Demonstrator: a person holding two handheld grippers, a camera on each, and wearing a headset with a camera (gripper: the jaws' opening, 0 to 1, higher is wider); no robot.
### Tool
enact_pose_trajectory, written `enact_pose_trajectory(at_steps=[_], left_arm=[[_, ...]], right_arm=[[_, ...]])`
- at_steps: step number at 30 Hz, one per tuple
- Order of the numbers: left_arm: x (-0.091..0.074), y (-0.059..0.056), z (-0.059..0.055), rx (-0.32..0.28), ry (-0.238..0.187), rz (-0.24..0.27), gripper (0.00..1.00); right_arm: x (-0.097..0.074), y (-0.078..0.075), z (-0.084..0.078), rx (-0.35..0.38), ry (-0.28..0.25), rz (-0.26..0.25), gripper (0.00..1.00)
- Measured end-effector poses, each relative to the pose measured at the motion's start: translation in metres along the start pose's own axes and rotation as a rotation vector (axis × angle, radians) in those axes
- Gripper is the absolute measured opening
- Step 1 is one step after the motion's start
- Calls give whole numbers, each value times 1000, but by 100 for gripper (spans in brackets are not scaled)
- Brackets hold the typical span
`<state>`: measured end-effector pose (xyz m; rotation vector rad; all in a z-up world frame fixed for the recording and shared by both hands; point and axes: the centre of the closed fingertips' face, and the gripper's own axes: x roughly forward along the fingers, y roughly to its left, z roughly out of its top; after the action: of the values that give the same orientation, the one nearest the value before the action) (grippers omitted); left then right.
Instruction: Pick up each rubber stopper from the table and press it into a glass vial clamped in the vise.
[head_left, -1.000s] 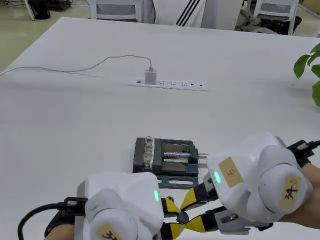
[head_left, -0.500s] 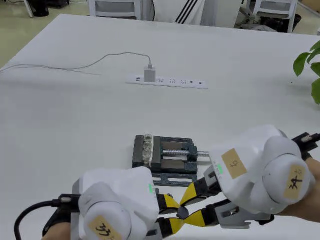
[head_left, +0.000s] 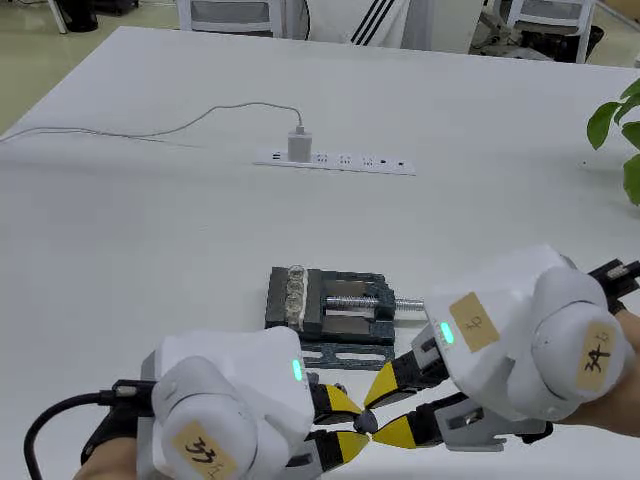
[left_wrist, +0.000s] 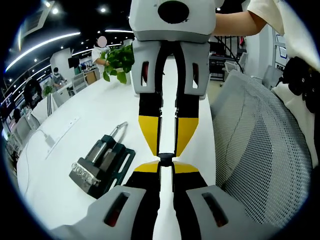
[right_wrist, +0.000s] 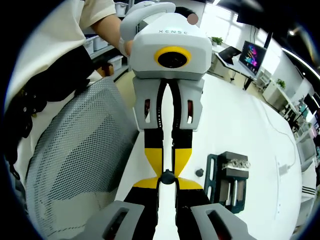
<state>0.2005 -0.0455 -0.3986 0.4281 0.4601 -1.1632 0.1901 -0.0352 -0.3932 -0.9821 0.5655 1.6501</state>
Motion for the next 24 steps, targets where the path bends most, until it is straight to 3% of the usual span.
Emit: enact_pose_trajectory(at_steps=[7,16,24], left_arm=[[0,0,0,4,2,-1,4],[-3,4,3,5,-7,8,4],[-1,0,5,12,-8,-3,4]], right_arm=[[0,0,0,0,-13,2,8],[-10,-6,0,132,-94,1,9],[-9,-1,2,149,-104,15,10]])
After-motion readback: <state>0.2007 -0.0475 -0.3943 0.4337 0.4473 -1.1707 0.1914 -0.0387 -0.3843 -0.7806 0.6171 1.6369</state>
